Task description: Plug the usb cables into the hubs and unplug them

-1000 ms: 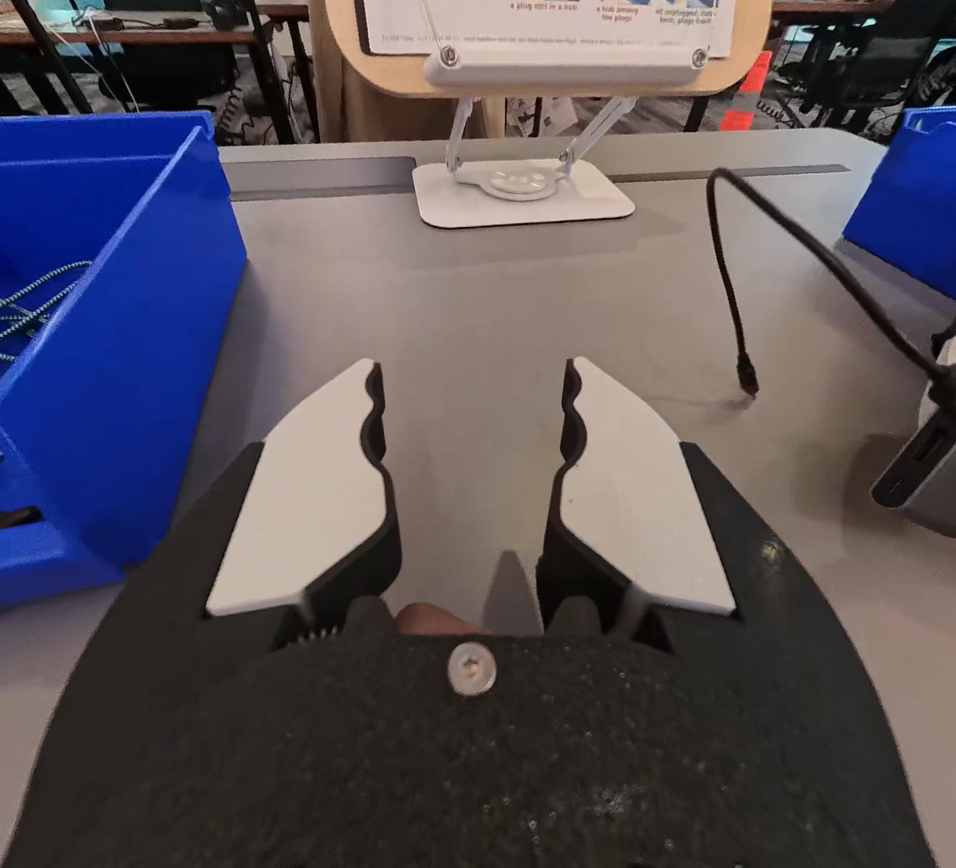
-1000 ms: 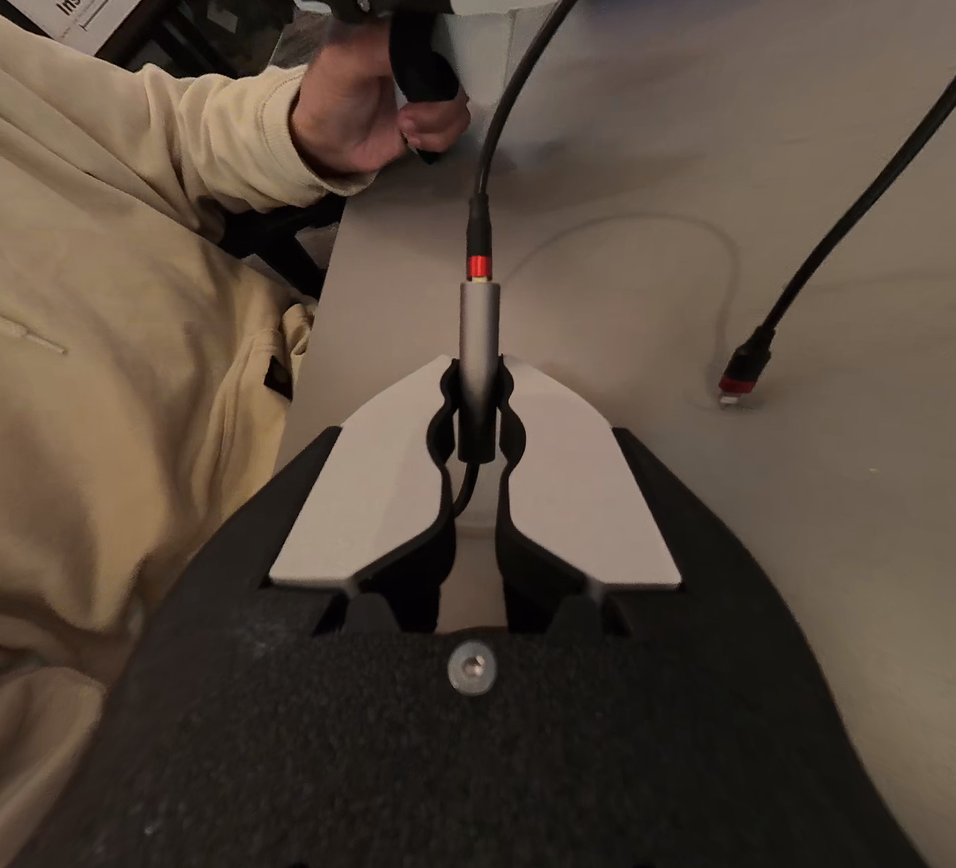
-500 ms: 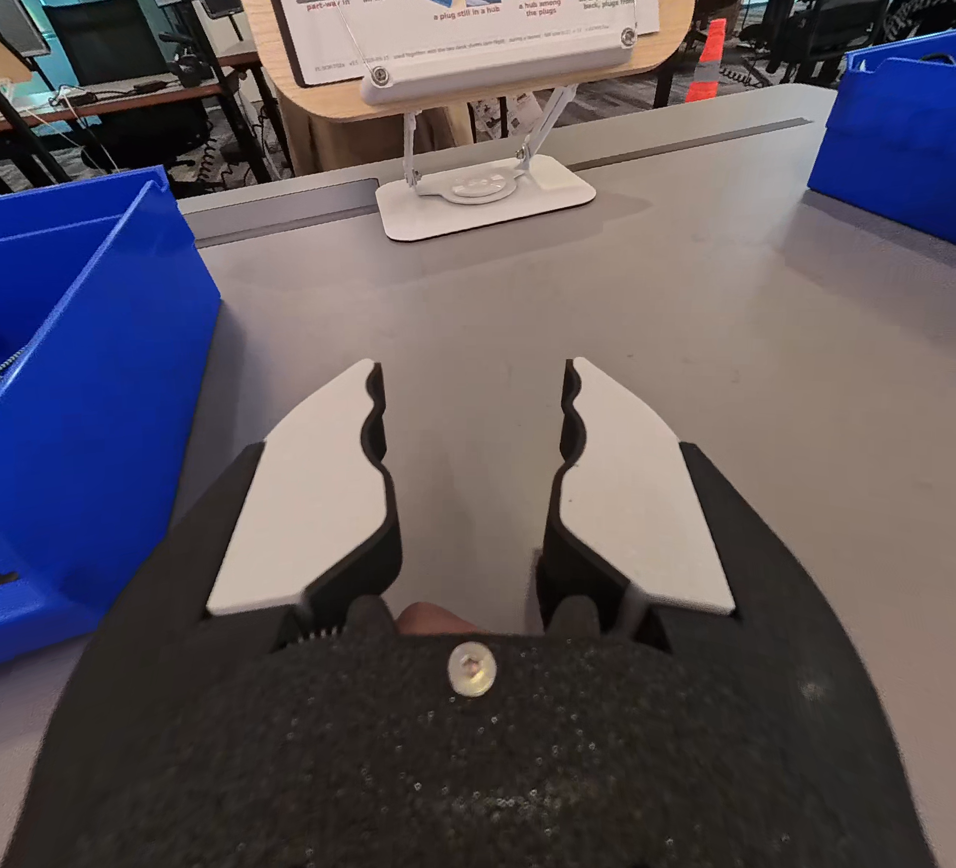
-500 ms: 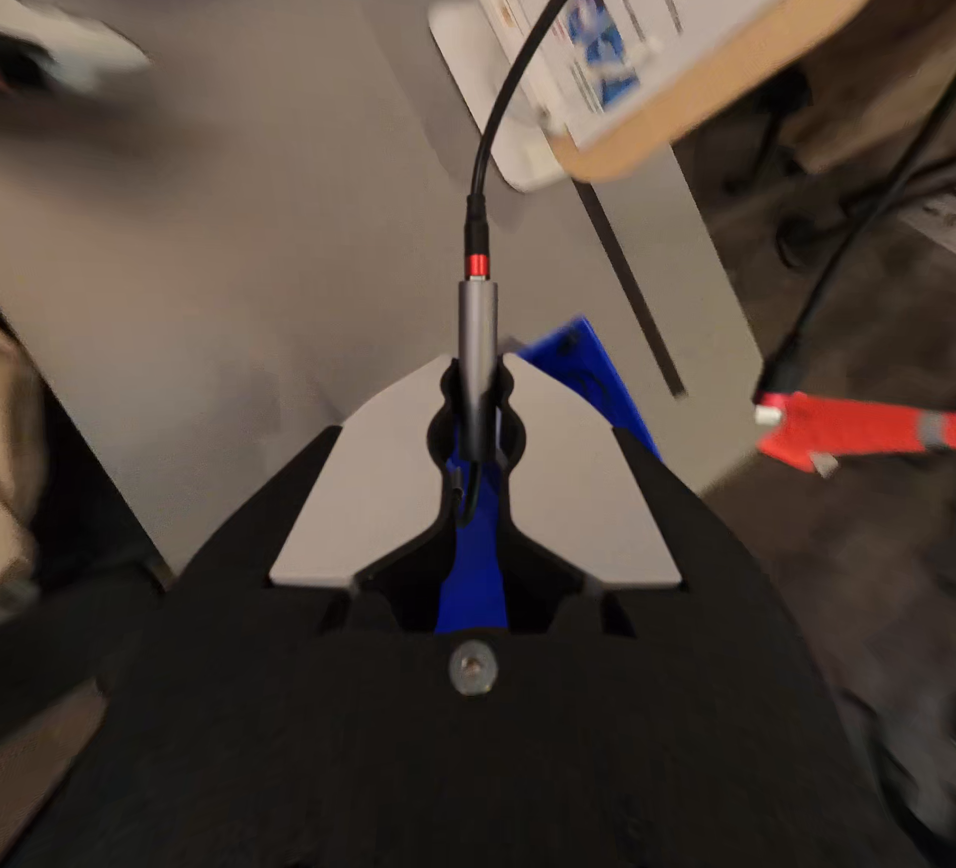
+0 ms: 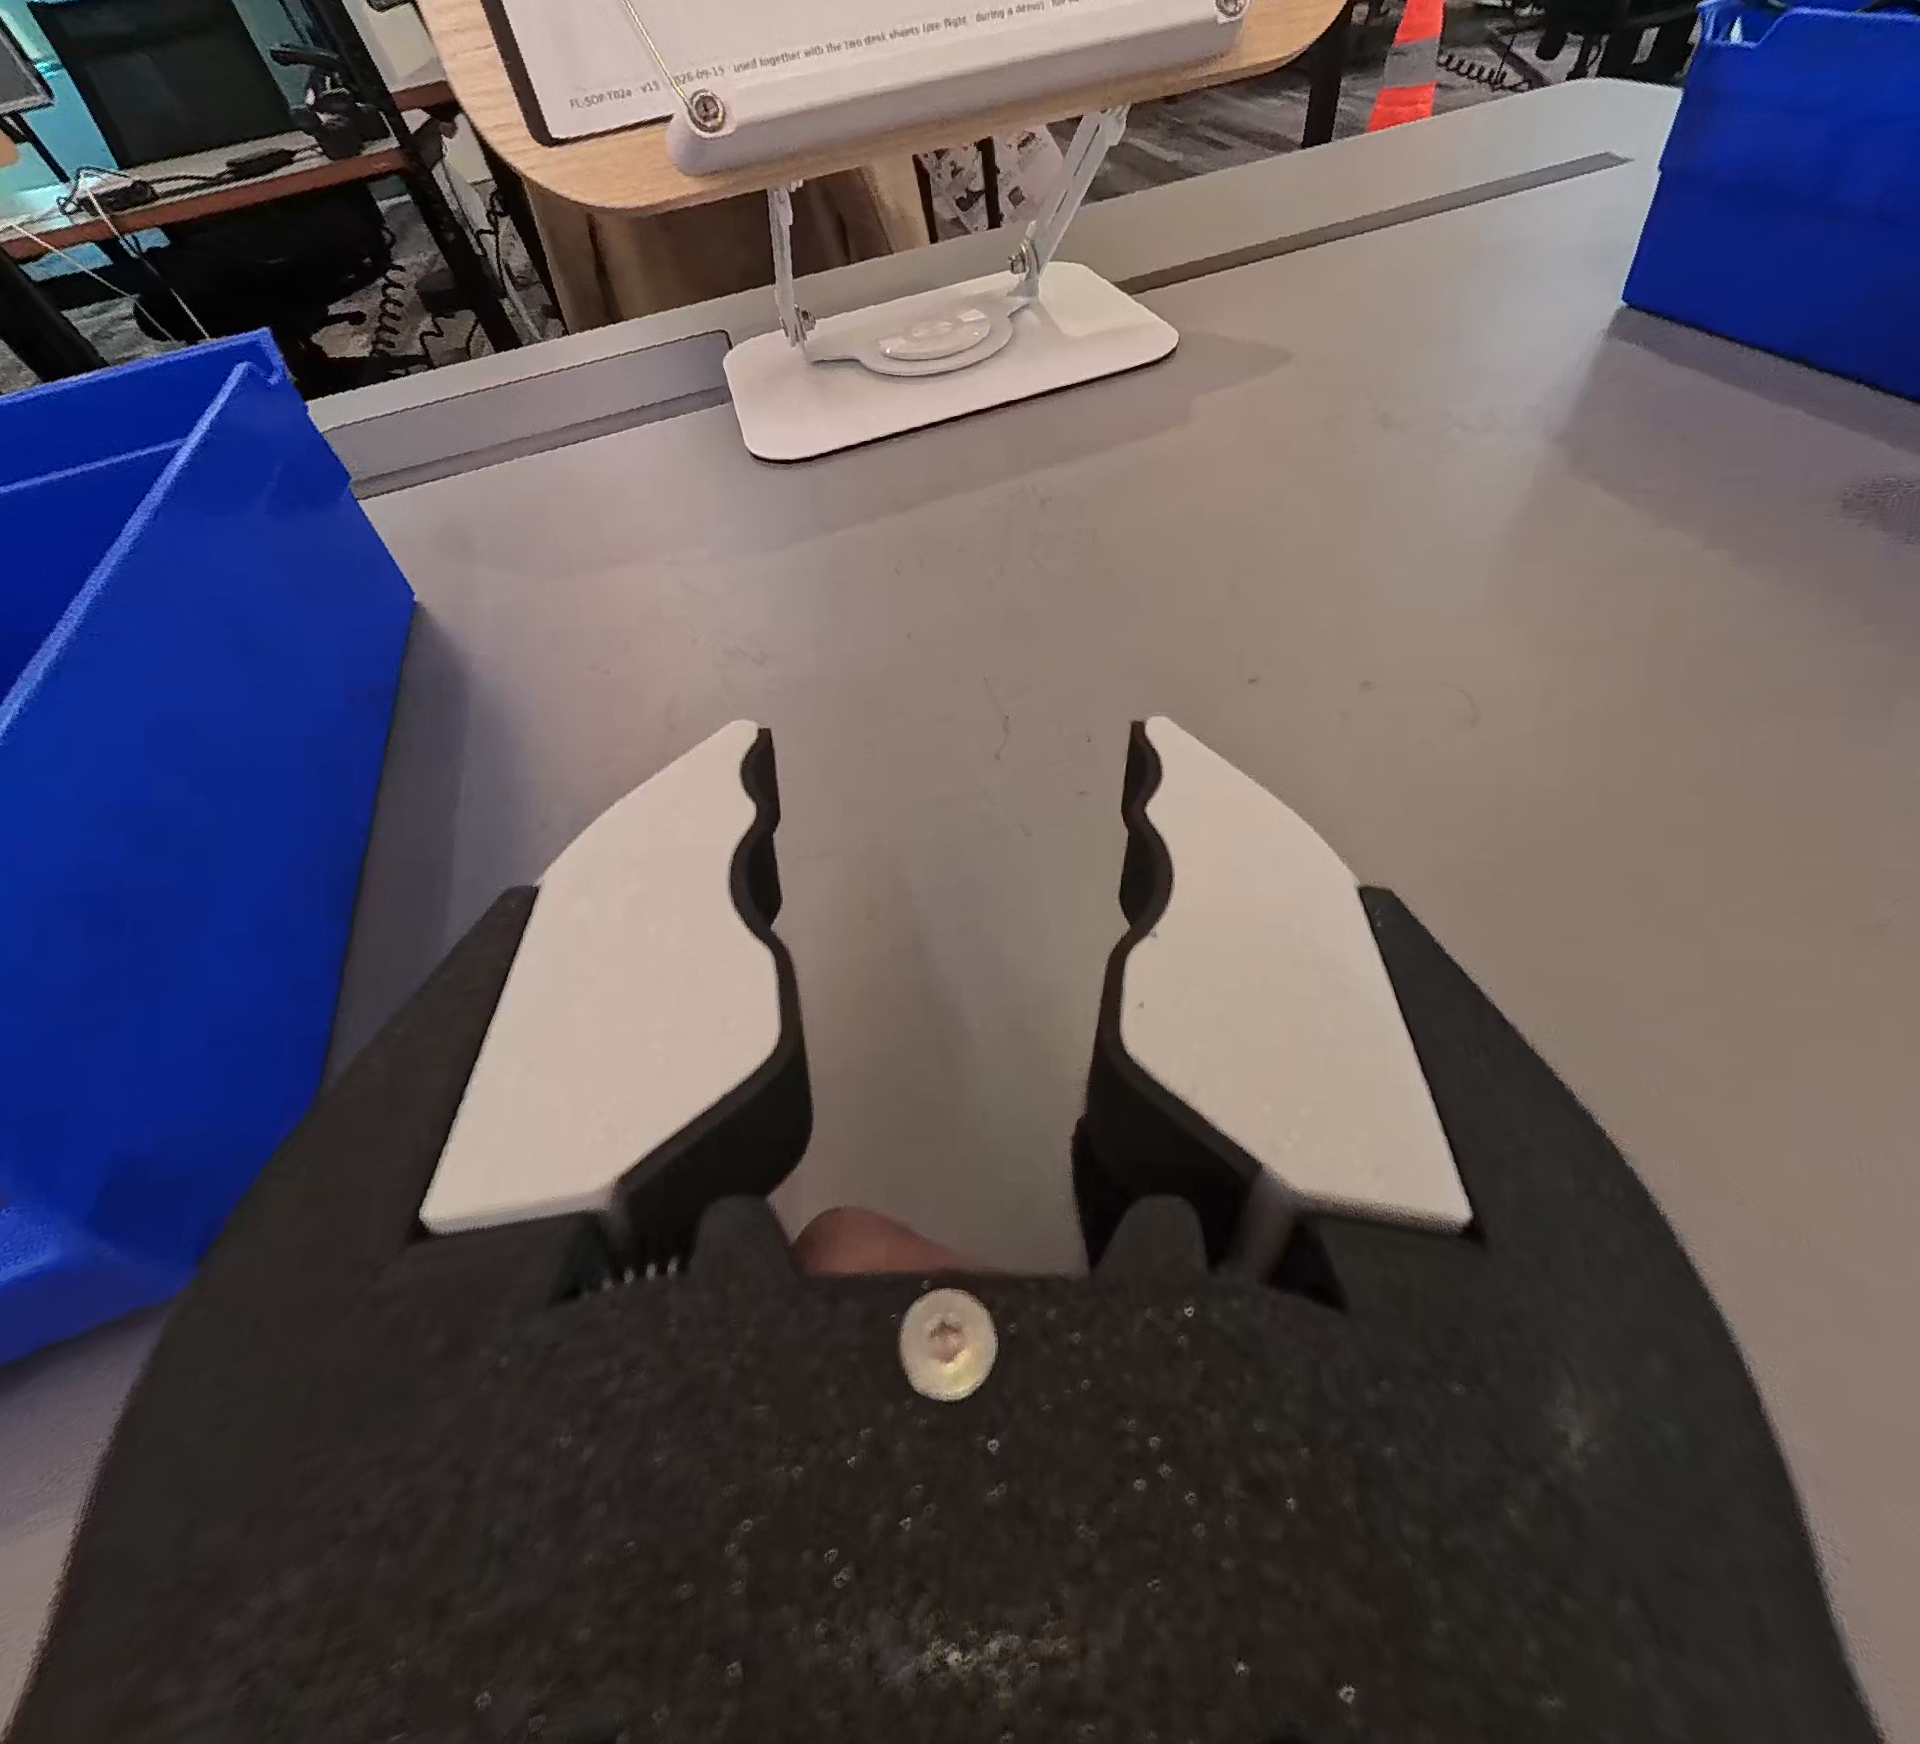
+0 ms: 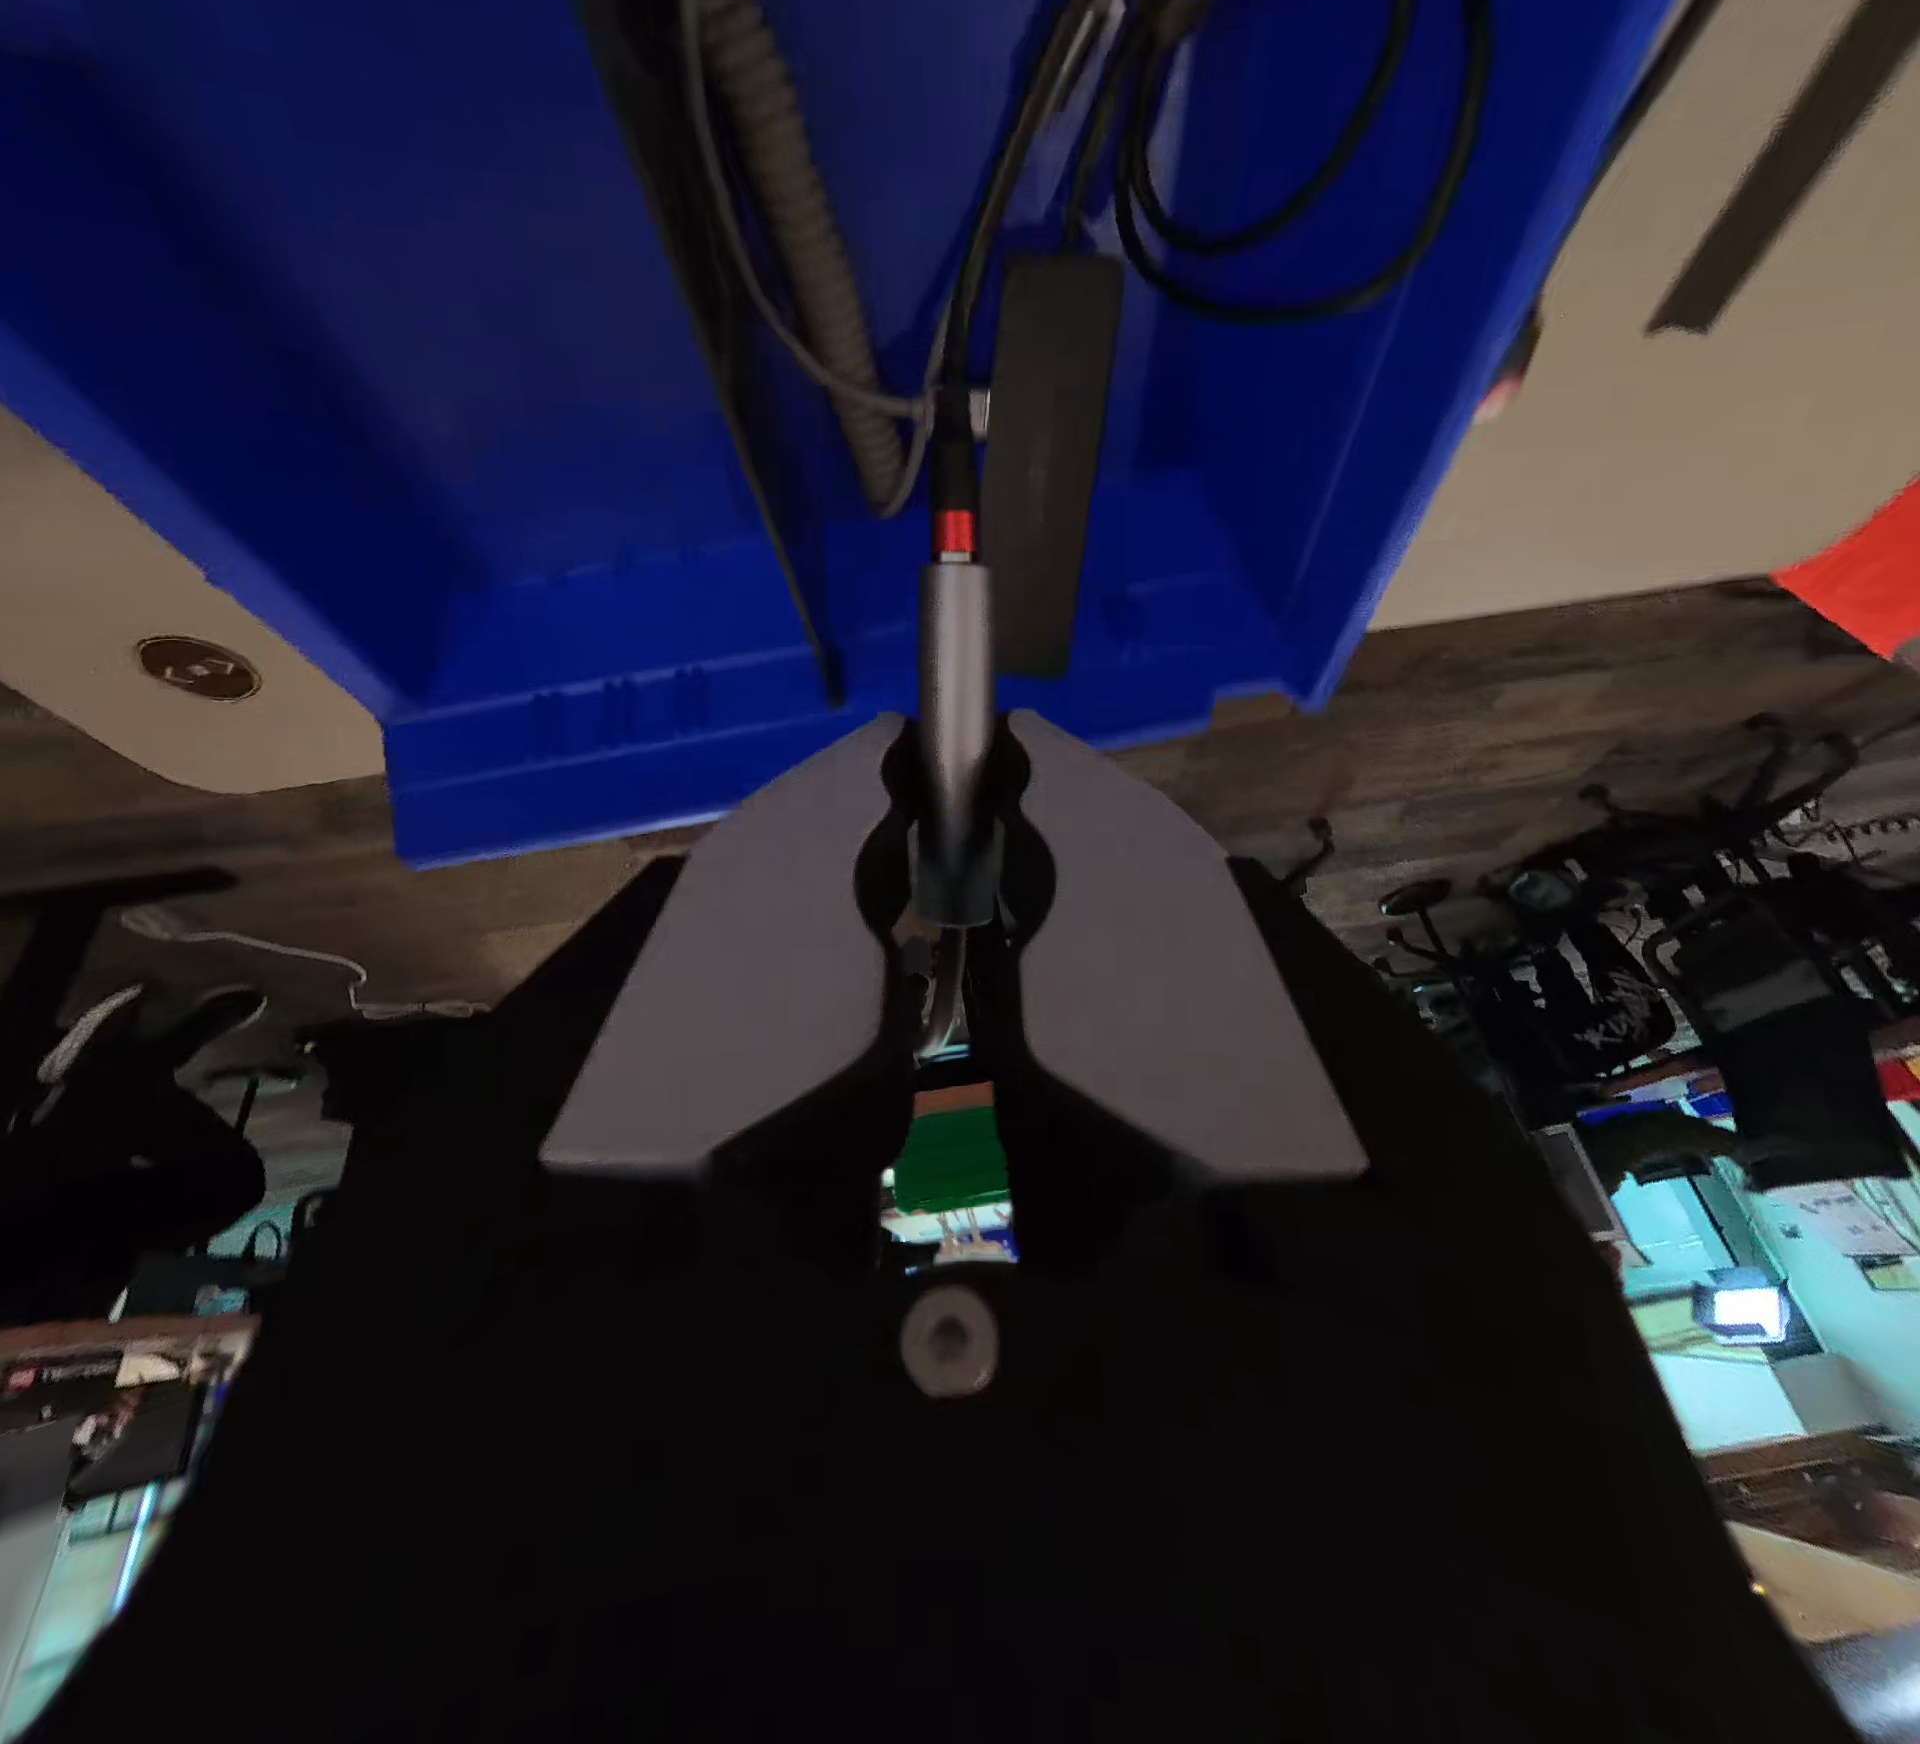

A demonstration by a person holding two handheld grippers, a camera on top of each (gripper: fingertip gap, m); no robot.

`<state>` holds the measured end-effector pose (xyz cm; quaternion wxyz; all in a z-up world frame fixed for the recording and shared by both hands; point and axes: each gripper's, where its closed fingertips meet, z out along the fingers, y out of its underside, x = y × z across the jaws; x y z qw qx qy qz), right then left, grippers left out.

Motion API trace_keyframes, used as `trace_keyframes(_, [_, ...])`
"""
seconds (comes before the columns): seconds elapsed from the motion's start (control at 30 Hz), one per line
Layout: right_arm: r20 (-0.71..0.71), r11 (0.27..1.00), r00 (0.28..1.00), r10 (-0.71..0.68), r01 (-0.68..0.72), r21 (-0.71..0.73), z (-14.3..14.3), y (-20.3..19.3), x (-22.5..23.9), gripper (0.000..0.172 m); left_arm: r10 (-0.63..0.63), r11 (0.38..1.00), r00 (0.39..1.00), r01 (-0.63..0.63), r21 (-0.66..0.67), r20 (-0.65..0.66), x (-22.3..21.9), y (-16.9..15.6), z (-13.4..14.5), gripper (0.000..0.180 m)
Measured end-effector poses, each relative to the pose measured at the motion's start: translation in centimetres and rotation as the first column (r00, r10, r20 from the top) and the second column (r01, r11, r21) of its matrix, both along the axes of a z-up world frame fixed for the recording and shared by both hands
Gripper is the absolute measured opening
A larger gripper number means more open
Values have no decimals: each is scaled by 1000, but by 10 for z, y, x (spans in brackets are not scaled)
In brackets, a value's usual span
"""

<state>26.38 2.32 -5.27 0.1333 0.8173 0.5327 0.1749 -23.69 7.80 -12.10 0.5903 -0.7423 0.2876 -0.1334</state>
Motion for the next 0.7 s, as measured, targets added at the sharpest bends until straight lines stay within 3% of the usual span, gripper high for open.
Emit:
trace_keyframes(0.23, [-36, 980, 999, -19, 11, -201, -73, 22, -2, 13, -23, 1000, 1000, 23, 5, 6, 2, -2, 1, 64])
trace_keyframes(0.4, [-164, 914, 952, -260, 188, -359, -107, 4, -6, 14, -40, 999, 997, 42, -25, 67, 0, -1, 4, 65])
trace_keyframes(0.43, [-194, 902, 928, -319, 235, -362, -111, 4, -9, 25, -40, 998, 996, 43, -38, 80, 0, 1, 3, 65])
trace_keyframes(0.47, [-213, 889, 902, -375, 285, -360, -113, 4, -9, 43, -42, 997, 995, 48, -60, 88, 0, 2, 1, 65])
trace_keyframes(0.5, [-227, 879, 885, -408, 313, -360, -111, 4, -8, 47, -47, 995, 994, 55, -87, 95, 0, 3, -1, 65])
trace_keyframes(0.6, [-315, 913, 865, -390, 318, -255, -93, 16, -4, 51, -50, 987, 994, 64, -147, 98, 2, 6, -8, 69])
trace_keyframes(0.7, [-409, 937, 845, -344, 339, -86, -50, 31, -4, 53, -34, 989, 996, 45, -143, 80, 1, 8, -9, 69])
